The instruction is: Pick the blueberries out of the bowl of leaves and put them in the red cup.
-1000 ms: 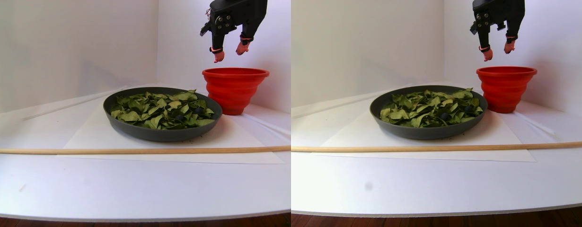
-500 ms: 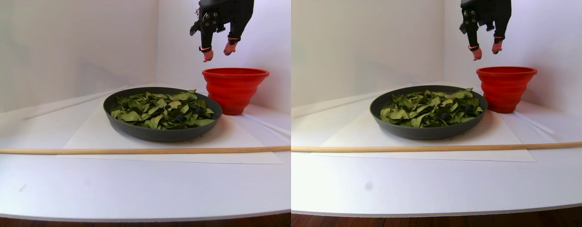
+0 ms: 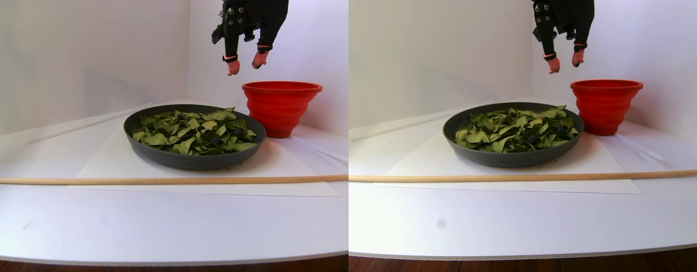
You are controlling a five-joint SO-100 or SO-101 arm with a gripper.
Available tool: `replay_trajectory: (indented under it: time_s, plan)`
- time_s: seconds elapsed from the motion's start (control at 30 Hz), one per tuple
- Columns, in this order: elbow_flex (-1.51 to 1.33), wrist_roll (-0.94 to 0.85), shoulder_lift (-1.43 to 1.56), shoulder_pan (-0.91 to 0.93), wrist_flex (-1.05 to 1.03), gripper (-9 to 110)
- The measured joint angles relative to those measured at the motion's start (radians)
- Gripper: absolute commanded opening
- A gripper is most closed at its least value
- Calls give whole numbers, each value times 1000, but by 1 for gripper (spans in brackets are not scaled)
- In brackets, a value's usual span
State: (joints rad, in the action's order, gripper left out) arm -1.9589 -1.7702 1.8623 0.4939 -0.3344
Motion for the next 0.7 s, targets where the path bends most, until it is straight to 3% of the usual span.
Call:
replay_trajectory:
  time_s: [0.7]
  plan:
    - [-54, 21, 5, -110, -3, 17]
